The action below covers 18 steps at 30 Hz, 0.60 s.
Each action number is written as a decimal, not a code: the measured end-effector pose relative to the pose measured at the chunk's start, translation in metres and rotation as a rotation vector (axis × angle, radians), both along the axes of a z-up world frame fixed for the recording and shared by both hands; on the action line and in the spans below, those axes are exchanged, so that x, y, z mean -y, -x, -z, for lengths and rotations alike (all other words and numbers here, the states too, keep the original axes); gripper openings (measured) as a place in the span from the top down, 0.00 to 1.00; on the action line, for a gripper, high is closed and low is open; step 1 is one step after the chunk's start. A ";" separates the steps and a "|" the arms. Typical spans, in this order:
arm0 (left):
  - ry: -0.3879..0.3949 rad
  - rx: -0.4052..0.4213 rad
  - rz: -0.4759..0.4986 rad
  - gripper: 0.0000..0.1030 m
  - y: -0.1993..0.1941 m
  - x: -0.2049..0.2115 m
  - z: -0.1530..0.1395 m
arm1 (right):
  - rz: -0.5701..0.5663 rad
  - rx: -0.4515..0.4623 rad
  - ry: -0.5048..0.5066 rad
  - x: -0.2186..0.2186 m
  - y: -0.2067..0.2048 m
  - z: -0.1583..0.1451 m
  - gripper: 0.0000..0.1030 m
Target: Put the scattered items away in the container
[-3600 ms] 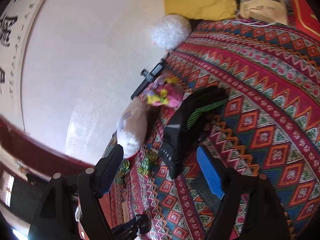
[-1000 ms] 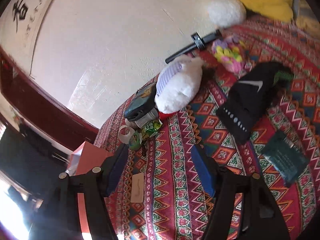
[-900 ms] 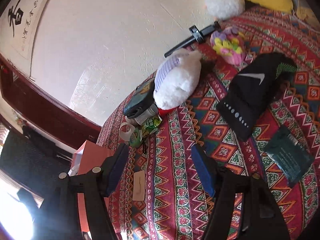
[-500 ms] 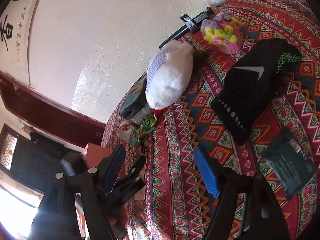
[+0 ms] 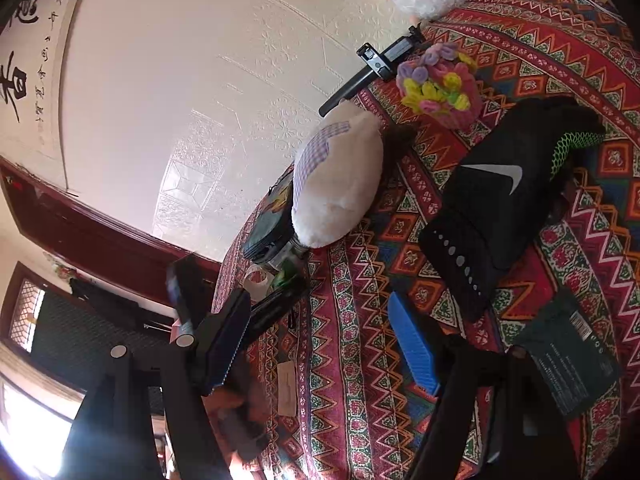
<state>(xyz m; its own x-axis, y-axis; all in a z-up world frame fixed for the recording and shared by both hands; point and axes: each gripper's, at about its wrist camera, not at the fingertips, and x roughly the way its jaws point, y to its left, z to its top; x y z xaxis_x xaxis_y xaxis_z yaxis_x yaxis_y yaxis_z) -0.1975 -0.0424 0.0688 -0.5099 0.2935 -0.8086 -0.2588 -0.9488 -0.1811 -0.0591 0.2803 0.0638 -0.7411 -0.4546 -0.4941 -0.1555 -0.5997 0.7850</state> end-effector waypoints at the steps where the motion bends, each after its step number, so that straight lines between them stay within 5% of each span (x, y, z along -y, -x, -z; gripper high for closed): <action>1: -0.053 -0.024 -0.019 0.78 -0.019 0.016 -0.015 | -0.009 -0.004 -0.003 0.002 0.000 0.000 0.31; 4: -0.201 -0.119 -0.103 0.78 -0.078 0.071 -0.059 | -0.037 -0.013 -0.022 0.013 0.000 -0.002 0.31; 9: -0.313 -0.288 -0.291 0.77 -0.138 0.173 -0.113 | -0.108 -0.016 -0.059 0.042 0.003 0.000 0.31; 16: -0.434 -0.269 -0.519 0.77 -0.141 0.292 -0.098 | -0.283 -0.049 -0.361 0.128 0.012 -0.002 0.31; 18: -0.458 -0.237 -0.548 0.77 -0.141 0.310 -0.091 | -0.333 -0.082 -0.508 0.160 0.025 -0.006 0.18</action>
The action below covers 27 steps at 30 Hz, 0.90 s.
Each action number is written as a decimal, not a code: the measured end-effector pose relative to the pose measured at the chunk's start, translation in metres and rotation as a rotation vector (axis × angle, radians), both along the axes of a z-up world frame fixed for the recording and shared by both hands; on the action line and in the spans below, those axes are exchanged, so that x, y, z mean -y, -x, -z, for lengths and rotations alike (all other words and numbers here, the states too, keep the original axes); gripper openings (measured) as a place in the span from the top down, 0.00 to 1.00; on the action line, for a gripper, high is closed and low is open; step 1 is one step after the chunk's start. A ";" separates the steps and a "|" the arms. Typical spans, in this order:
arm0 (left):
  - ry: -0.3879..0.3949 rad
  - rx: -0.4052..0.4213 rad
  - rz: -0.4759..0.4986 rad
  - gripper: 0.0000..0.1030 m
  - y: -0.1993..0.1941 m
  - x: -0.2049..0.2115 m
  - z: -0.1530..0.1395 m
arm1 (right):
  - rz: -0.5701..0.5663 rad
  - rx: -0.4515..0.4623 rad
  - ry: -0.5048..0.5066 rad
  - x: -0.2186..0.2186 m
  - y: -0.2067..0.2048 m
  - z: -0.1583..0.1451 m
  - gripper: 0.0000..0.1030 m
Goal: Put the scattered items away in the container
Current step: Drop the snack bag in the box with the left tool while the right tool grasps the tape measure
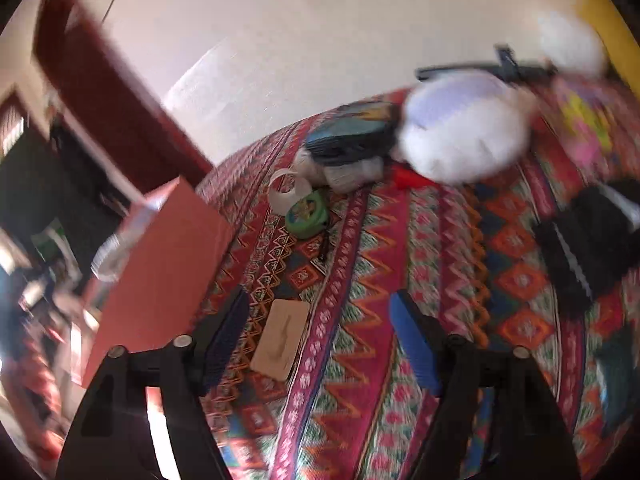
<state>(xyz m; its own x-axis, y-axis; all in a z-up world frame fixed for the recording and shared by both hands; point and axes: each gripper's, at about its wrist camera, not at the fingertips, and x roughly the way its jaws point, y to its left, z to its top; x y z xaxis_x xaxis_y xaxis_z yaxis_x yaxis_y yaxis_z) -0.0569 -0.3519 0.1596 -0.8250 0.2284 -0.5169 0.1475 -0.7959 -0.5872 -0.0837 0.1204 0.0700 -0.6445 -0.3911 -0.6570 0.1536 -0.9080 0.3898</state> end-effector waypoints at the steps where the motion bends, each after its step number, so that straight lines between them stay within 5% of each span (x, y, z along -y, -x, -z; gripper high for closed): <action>1: -0.014 0.003 0.004 0.77 -0.001 0.006 0.002 | -0.029 -0.029 -0.075 0.018 0.010 -0.002 0.11; 7: -0.030 0.020 0.052 0.77 -0.014 0.017 0.014 | -0.278 -0.063 -0.531 0.111 0.084 0.017 0.10; 10: -0.052 0.018 0.046 0.77 -0.017 0.026 0.013 | -0.303 -0.011 -0.635 0.122 0.119 0.035 0.18; 17: -0.056 0.016 0.014 0.77 -0.019 0.049 0.011 | -0.248 0.120 -0.496 0.108 0.172 0.066 0.46; 27: 0.020 0.010 0.038 0.77 -0.023 0.045 -0.002 | -0.273 0.117 -0.188 0.084 0.106 0.045 0.47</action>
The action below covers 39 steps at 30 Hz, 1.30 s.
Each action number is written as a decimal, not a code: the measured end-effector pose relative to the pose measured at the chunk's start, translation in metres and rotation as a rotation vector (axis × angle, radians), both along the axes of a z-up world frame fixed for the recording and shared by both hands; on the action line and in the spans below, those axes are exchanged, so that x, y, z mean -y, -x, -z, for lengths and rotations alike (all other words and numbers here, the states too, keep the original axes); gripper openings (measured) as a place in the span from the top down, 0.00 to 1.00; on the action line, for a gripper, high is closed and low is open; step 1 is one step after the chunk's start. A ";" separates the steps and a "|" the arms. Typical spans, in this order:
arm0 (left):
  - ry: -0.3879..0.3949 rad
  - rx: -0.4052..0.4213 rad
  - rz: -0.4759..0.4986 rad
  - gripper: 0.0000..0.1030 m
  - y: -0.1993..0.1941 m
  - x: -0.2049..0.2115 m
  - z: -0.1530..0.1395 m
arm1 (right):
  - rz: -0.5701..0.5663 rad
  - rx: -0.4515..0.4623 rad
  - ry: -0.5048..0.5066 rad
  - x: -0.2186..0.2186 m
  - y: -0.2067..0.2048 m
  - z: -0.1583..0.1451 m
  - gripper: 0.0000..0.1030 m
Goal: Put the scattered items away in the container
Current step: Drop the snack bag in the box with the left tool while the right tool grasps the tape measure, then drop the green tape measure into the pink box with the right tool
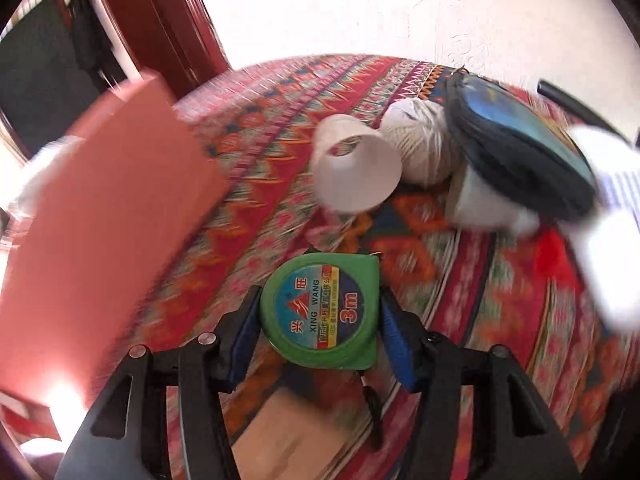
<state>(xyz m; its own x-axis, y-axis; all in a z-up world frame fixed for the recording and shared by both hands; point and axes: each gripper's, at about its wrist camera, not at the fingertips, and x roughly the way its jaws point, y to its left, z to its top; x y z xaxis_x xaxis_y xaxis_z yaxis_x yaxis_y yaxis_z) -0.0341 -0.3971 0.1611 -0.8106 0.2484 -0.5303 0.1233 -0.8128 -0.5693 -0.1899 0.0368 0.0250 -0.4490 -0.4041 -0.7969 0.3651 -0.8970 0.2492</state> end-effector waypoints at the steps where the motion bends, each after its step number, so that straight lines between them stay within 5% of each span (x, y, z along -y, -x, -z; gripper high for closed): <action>1: 0.022 0.007 0.004 0.77 0.000 -0.001 -0.002 | 0.002 0.000 0.047 -0.005 -0.013 -0.008 0.47; 5: 0.100 0.059 0.045 0.76 -0.001 -0.001 -0.005 | -0.004 -0.026 0.185 -0.013 -0.057 -0.051 0.47; 10: 0.137 0.165 0.090 0.69 0.002 -0.003 0.006 | -0.091 -0.166 0.252 0.021 -0.094 -0.126 0.47; 12: 0.158 0.168 0.105 0.29 0.000 -0.006 0.002 | -0.121 -0.229 0.261 0.040 -0.100 -0.154 0.47; 14: 0.184 0.127 0.093 0.16 -0.007 -0.007 -0.009 | -0.150 -0.284 0.258 0.062 -0.104 -0.176 0.47; 19: 0.088 0.033 0.067 0.16 -0.025 0.009 -0.031 | -0.185 -0.355 0.255 0.108 -0.100 -0.207 0.47; 24: 0.044 0.038 0.002 0.16 -0.029 0.028 -0.028 | -0.191 -0.427 0.229 0.149 -0.091 -0.225 0.46; 27: 0.031 0.062 -0.034 0.16 -0.030 0.039 -0.022 | -0.111 -0.476 0.119 0.167 -0.083 -0.223 0.24; 29: 0.028 0.065 -0.057 0.16 -0.032 0.044 -0.021 | -0.070 -0.517 0.075 0.169 -0.089 -0.224 0.23; 35: 0.029 0.054 -0.061 0.16 -0.034 0.045 -0.021 | -0.024 -0.507 0.112 0.131 -0.109 -0.215 0.23; 39: 0.046 0.059 -0.042 0.16 -0.031 0.034 -0.023 | 0.106 -0.489 0.210 0.062 -0.135 -0.209 0.23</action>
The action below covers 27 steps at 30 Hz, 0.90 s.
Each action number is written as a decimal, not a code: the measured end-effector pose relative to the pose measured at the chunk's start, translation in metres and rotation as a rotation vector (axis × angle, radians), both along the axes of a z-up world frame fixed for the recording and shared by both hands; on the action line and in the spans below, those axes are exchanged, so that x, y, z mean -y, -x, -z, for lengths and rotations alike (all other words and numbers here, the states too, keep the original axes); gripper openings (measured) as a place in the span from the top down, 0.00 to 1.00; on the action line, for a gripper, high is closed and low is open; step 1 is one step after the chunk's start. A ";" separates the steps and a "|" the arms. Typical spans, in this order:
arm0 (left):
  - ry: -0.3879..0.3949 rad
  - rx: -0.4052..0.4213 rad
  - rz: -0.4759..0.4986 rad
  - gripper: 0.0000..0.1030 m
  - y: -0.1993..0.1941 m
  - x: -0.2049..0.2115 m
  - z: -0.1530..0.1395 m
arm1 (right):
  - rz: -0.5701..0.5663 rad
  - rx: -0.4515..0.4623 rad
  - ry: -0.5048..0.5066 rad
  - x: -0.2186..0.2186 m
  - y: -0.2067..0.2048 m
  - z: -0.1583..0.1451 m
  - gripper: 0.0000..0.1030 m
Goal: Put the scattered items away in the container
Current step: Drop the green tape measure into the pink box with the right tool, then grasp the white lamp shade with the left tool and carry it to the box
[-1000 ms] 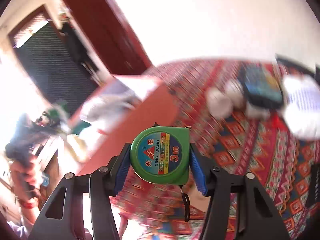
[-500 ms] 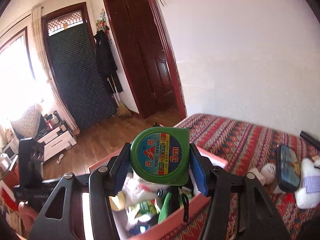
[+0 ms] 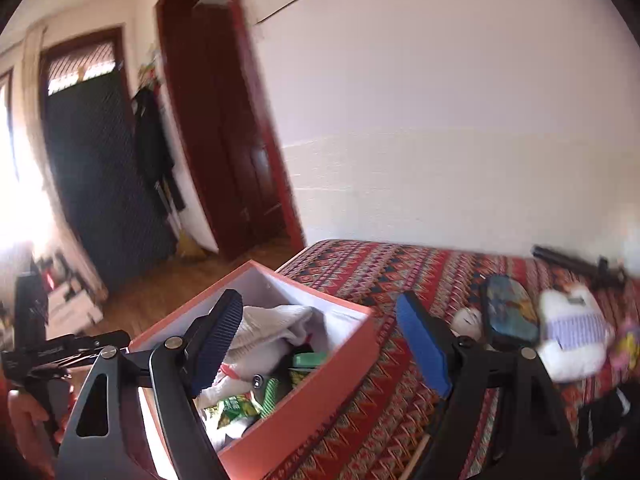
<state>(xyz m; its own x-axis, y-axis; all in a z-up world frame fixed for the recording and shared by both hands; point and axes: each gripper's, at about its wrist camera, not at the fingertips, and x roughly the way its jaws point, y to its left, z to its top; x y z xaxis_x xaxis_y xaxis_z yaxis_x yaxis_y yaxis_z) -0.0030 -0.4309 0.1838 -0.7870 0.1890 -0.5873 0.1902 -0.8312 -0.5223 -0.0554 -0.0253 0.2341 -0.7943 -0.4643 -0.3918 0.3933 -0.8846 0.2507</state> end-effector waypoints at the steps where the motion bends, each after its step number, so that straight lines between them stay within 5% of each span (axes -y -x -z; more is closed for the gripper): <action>1: 0.008 -0.002 0.013 0.16 0.002 -0.006 -0.001 | 0.035 0.010 0.043 -0.023 -0.003 0.005 0.22; 5: 0.081 -0.013 0.113 0.16 0.015 -0.055 -0.008 | 0.220 0.094 0.239 -0.127 -0.031 0.048 0.20; 10: 0.222 -0.016 0.288 0.16 0.043 -0.163 0.006 | 0.452 0.274 0.289 -0.224 -0.051 0.132 0.19; 12: 0.260 0.013 0.319 0.16 0.056 -0.210 0.025 | 0.462 0.324 0.378 -0.249 -0.042 0.148 0.19; 18: 0.408 0.114 0.354 0.16 0.134 -0.317 0.096 | 0.422 0.323 0.440 -0.258 -0.022 0.150 0.19; 27: 0.392 0.339 0.228 0.16 0.283 -0.328 0.166 | 0.361 0.366 0.507 -0.276 -0.004 0.157 0.19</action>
<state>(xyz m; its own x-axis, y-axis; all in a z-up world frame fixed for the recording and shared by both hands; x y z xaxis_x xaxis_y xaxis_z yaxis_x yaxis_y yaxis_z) -0.2864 -0.1030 0.0178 -0.5071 0.0492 -0.8605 0.0866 -0.9904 -0.1077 -0.0519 0.2511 0.0773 -0.7914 -0.3926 -0.4686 -0.0899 -0.6835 0.7244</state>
